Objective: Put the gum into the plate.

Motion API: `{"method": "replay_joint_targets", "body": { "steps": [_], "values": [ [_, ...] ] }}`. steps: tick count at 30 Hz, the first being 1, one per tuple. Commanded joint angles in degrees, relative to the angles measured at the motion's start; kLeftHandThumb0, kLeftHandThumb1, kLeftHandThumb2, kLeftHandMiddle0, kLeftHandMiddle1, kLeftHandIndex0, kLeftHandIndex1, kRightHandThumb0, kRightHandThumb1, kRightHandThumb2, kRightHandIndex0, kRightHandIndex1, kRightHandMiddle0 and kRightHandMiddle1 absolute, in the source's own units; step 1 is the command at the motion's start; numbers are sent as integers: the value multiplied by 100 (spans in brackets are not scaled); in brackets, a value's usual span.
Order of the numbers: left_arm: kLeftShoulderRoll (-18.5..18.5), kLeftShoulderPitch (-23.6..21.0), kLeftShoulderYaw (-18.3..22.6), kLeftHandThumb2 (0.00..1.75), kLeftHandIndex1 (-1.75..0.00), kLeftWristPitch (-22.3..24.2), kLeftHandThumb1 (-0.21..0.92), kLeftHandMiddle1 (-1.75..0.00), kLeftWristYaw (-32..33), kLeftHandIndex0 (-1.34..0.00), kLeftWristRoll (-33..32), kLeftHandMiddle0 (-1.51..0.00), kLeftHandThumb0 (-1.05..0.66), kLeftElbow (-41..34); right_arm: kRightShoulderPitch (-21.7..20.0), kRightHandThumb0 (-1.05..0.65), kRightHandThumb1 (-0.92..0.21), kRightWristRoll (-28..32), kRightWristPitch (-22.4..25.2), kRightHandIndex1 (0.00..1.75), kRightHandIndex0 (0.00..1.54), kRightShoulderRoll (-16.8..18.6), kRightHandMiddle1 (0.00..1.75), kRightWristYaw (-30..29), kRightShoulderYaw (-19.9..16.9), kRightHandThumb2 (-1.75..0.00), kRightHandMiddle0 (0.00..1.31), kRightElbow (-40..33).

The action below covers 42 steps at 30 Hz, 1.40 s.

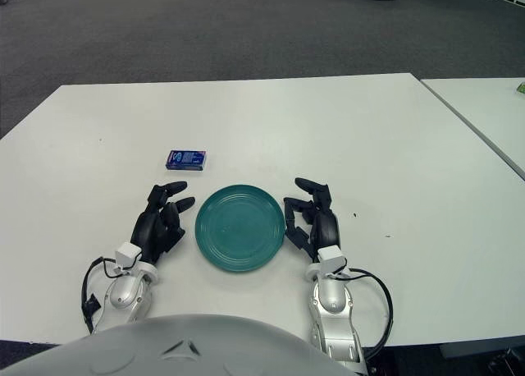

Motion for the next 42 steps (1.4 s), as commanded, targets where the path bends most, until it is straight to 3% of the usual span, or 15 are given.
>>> {"method": "replay_joint_targets", "body": {
  "steps": [1,5,9,13,17,21,30,36,42],
  "values": [
    [184,-723,215,84,-112,-3,92,-73,232,-7,364,-34,-77,63,141,-45,-75,6,455,79,49,13,110,11,-1,-80,1,431],
    [660,-1016,292,77,-111,-183,92,-70,504,-3,1273,-29,-77,-103,99,-44,-74,26,417,79,49,23,110,9,-7,-81,2,512],
    [1249,-1896,107,69,-105,-107,92,-61,877,-1,2575,-21,-83,282,68,-44,-73,37,364,80,49,24,110,6,-19,-82,2,585],
    [1623,-2511,3,63,-103,-274,92,-57,1021,0,3031,-18,-86,761,47,-44,-73,32,316,80,49,23,110,5,-23,-83,2,645],
    [2245,-2948,-246,54,-100,-672,92,-54,1143,0,3663,-14,-92,1165,38,-44,-73,33,275,81,49,28,110,-6,-26,-83,2,686],
    [2636,-3335,-418,47,-94,-941,92,-49,939,0,3795,-13,-97,1511,40,-46,-75,14,227,80,48,37,110,-30,-25,-82,1,711],
    [3055,-4104,-813,35,-85,-1280,92,-40,523,0,3966,-13,-98,2162,75,-44,-76,-23,169,78,48,34,110,-79,-6,-80,2,743],
    [2836,-4922,-1303,29,-85,-1393,92,-29,341,0,4125,-14,-98,3497,130,-47,-79,-58,130,76,48,26,109,-105,19,-77,2,731],
    [2838,-5420,-1709,25,-89,-1486,92,-21,-81,0,4196,-15,-100,4229,173,-46,-79,-131,69,76,49,4,109,-165,36,-76,3,730]
  ]
}}
